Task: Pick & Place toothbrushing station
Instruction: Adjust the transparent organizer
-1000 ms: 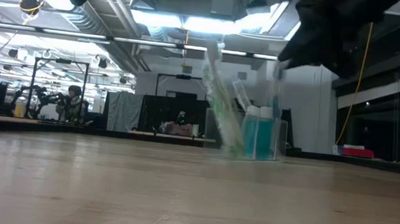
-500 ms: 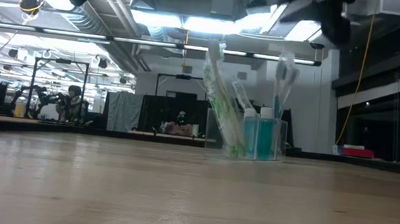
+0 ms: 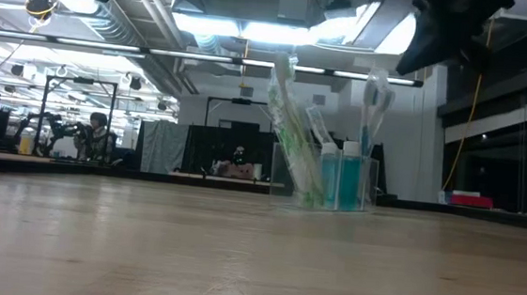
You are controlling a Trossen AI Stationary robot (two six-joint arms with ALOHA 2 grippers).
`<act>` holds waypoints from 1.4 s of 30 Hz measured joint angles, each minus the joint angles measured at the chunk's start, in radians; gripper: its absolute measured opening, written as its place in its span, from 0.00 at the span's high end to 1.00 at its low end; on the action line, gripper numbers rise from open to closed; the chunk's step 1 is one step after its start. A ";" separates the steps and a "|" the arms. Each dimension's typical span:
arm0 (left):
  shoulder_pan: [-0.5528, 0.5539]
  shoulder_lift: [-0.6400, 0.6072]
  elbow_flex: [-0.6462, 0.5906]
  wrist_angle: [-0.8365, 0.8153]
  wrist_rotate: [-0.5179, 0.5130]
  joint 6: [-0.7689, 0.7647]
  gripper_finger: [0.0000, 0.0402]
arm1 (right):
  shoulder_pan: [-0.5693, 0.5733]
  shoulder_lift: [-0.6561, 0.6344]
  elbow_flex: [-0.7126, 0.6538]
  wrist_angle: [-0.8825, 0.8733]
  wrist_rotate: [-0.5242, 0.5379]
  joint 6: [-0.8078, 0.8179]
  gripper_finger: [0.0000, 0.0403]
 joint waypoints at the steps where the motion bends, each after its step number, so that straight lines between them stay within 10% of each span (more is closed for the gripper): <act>1: -0.007 0.000 0.000 0.000 -0.012 -0.006 0.78 | -0.021 0.006 0.000 0.000 -0.019 -0.012 0.97; 26: -0.050 0.000 0.000 0.087 -0.136 -0.086 0.78 | -0.624 0.214 -0.108 0.137 -0.612 -0.127 1.00; 42: -0.057 0.000 0.000 0.107 -0.119 -0.096 0.78 | -0.582 0.424 -0.108 0.311 -0.757 -0.004 1.00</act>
